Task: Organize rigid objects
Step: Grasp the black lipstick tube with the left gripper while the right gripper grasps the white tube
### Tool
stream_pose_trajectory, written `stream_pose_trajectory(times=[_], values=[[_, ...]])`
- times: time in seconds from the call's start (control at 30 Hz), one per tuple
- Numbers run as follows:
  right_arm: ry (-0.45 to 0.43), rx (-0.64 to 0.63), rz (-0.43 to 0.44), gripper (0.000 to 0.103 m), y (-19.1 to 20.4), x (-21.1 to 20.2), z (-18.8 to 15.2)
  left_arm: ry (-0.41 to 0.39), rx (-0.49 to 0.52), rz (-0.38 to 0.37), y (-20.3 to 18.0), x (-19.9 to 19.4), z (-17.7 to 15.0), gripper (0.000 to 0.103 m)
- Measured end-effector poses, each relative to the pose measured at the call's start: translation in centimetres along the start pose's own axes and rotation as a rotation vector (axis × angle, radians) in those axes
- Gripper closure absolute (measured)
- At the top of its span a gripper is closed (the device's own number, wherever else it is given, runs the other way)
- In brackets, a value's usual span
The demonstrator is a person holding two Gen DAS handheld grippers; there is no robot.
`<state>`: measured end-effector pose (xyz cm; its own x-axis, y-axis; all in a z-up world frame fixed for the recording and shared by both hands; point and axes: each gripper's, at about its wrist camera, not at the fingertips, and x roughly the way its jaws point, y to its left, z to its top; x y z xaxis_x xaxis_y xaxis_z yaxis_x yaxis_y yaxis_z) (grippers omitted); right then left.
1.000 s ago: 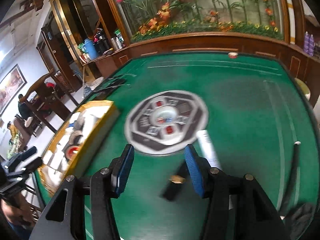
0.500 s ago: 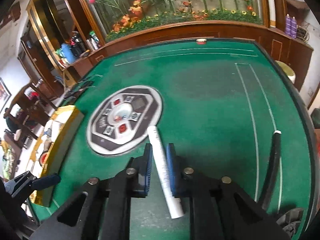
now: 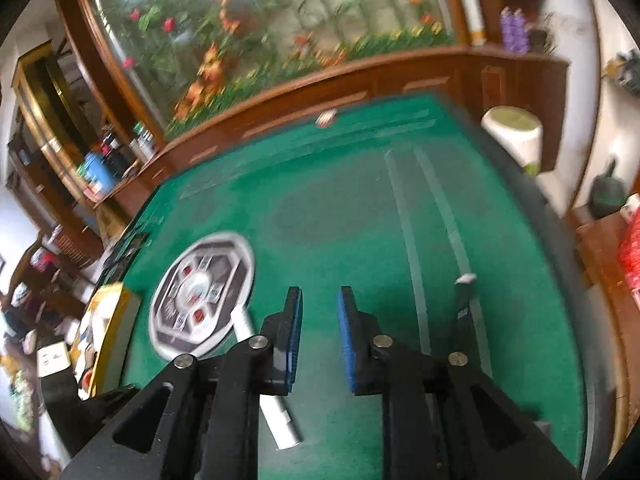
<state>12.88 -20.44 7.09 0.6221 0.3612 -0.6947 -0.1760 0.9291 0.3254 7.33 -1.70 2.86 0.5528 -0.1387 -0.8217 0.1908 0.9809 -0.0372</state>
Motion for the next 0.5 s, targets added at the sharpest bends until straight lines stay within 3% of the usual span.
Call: stream_pose_trajectory(times=[0.1,0.2,0.5], values=[[0.06,-0.082,0.027,0.085,2.2,1.4,-0.9,-0.001,-0.032,-0.011,1.5,-0.8,-1.1,0.085],[0.106,-0.212,0.02,0.07,4.9,2.6,-2.2,-0.015,-0.052,0.025,3.3,-1.8,-2.5,0.085],[0.175,-0.371,-0.092,0.07,7.6,6.0,-5.0,-0.052,-0.049,0.025,4.0,-1.9,-3.3,0.085]])
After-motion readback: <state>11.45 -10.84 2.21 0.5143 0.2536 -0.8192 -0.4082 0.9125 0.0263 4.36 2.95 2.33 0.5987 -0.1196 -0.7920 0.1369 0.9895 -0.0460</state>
